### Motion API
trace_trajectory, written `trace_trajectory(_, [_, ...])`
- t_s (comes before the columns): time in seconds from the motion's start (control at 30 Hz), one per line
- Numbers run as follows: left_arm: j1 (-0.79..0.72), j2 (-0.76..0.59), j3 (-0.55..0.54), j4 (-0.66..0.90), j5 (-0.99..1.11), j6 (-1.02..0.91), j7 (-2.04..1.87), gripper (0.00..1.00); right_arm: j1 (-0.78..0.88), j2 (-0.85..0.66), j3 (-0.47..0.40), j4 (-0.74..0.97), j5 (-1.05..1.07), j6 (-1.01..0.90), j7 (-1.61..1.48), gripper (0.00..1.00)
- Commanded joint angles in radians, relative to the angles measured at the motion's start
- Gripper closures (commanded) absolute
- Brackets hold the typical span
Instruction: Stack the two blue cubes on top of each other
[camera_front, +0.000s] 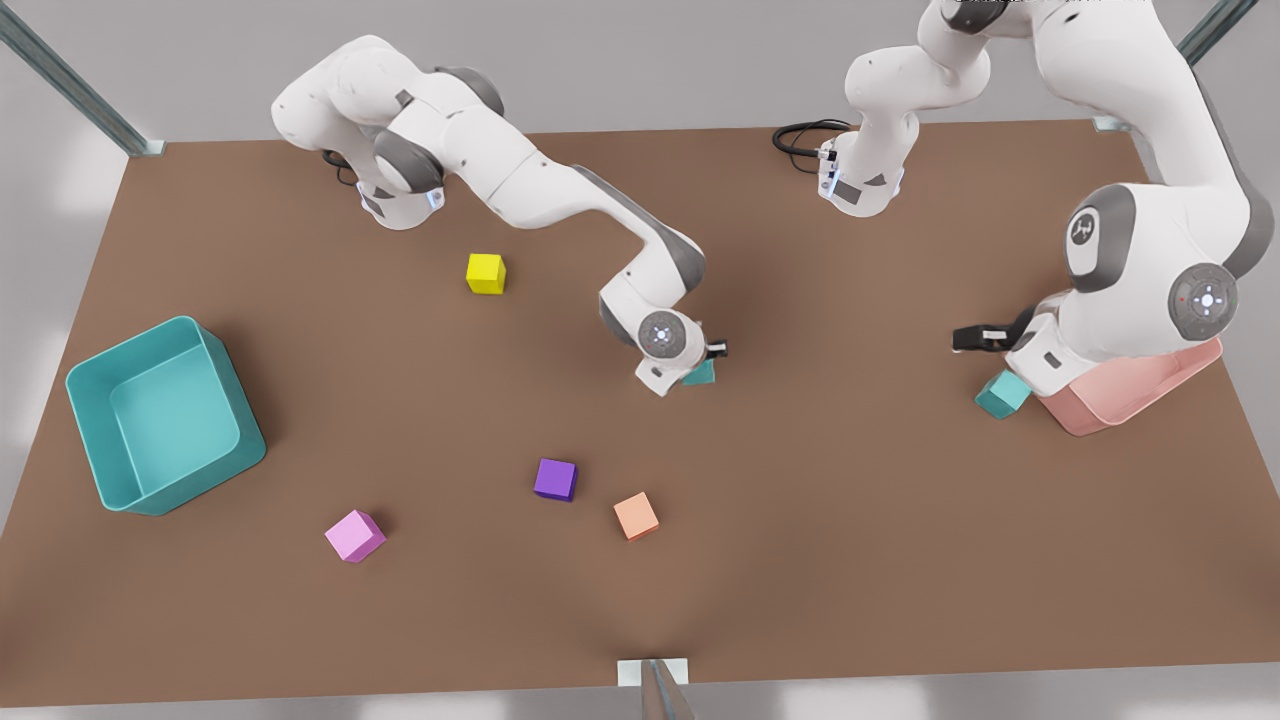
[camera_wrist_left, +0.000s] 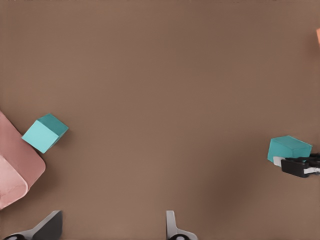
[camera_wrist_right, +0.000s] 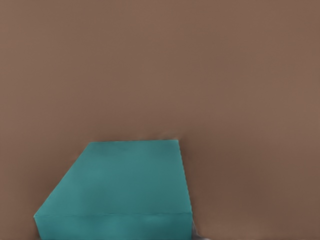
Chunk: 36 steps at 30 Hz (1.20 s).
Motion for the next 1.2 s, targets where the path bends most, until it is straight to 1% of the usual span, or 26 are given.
trace_trajectory(0.0, [0.012,0.022,-0.003,0.005,0.003,0.042,0.003,0.0,0.017,0.018,-0.007,0.005,-0.007,0.063,0.641,0.4])
trace_trajectory(0.03, [0.041,0.019,0.001,-0.083,0.002,0.16,0.255,0.0,0.017,0.021,-0.007,0.005,-0.007,0.068,0.641,0.35])
trace_trajectory(0.07, [0.086,0.019,0.001,-0.152,0.003,0.25,0.553,0.0,0.017,0.024,-0.006,0.005,-0.007,0.068,0.641,0.0])
trace_trajectory(0.1, [0.104,0.019,0.001,-0.249,0.003,0.376,0.791,0.0,0.017,0.024,-0.006,0.005,-0.007,0.068,0.641,0.0])
trace_trajectory(0.13, [0.106,0.022,0.001,-0.294,0.003,0.448,1.005,0.02,0.017,0.024,-0.004,0.005,-0.007,0.068,0.641,0.0])
trace_trajectory(0.17, [0.113,0.035,0.001,-0.309,0.003,0.49,1.132,0.02,0.019,0.023,-0.004,0.005,-0.007,0.068,0.641,0.0])
trace_trajectory(0.2, [0.118,0.034,0.001,-0.36,0.003,0.551,1.135,0.01,0.019,0.023,-0.004,0.005,-0.005,0.068,0.639,0.0])
trace_trajectory(0.27, [0.13,0.065,0.001,-0.36,0.005,0.599,1.159,0.01,0.013,0.004,-0.001,0.008,-0.001,0.065,0.639,0.0])
trace_trajectory(0.3, [0.139,0.098,0.035,-0.36,0.003,0.672,1.299,0.01,0.01,-0.014,-0.001,0.008,0.001,0.053,0.638,0.0])
trace_trajectory(0.37, [0.172,0.138,0.054,-0.36,0.003,0.738,1.454,0.0,0.008,-0.031,-0.003,-0.004,-0.001,0.05,0.636,0.0])
trace_trajectory(0.43, [0.193,0.167,0.073,-0.357,0.002,0.764,1.501,0.0,-0.018,-0.055,0.004,-0.006,0.002,-0.007,0.63,0.0])
trace_trajectory(0.5, [0.213,0.19,0.089,-0.358,0.002,0.764,1.503,0.0,-0.075,-0.12,0.005,-0.006,0.011,-0.144,0.581,0.0])
trace_trajectory(0.57, [0.221,0.204,0.101,-0.358,0.003,0.763,1.526,0.0,-0.188,-0.178,0.007,-0.006,0.014,-0.309,0.432,0.0])
trace_trajectory(0.63, [0.222,0.212,0.142,-0.364,0.003,0.761,1.527,0.0,-0.355,-0.204,-0.004,-0.008,-0.002,-0.515,0.211,0.0])
trace_trajectory(0.7, [0.241,0.224,0.147,-0.366,0.003,0.761,1.575,0.0,-0.44,-0.212,-0.004,-0.012,-0.143,-0.585,0.044,0.0])
trace_trajectory(0.77, [0.244,0.224,0.147,-0.372,0.003,0.728,1.612,0.0,-0.564,-0.209,-0.006,-0.012,-0.341,-0.618,-0.313,0.0])
trace_trajectory(0.8, [0.242,0.223,0.147,-0.375,0.003,0.728,1.624,0.0,-0.615,-0.227,-0.006,-0.003,-0.39,-0.685,-0.505,0.0])
trace_trajectory(0.83, [0.242,0.221,0.147,-0.39,0.0,0.728,1.615,0.0,-0.625,-0.281,-0.006,-0.003,-0.429,-0.723,-0.583,0.0])
trace_trajectory(0.87, [0.242,0.223,0.147,-0.393,0.0,0.729,1.615,0.0,-0.624,-0.391,-0.004,-0.018,-0.452,-0.746,-0.651,0.0])
trace_trajectory(0.93, [0.254,0.226,0.147,-0.403,-0.001,0.732,1.61,0.0,-0.622,-0.657,-0.001,-0.168,-0.45,-0.746,-0.726,0.0])
trace_trajectory(0.97, [0.254,0.226,0.147,-0.416,-0.001,0.731,1.596,0.0,-0.622,-0.73,0.002,-0.208,-0.452,-0.746,-0.726,0.0])
trace_trajectory(1.03, [0.256,0.223,0.149,-0.446,-0.001,0.731,1.537,0.0,-0.622,-0.828,0.004,-0.297,-0.463,-0.724,-0.726,0.0])
trace_trajectory(1.17, [0.254,0.223,0.149,-0.458,0.0,0.729,1.388,0.0,-0.622,-0.865,0.013,-0.337,-0.466,-0.699,-0.726,0.0])
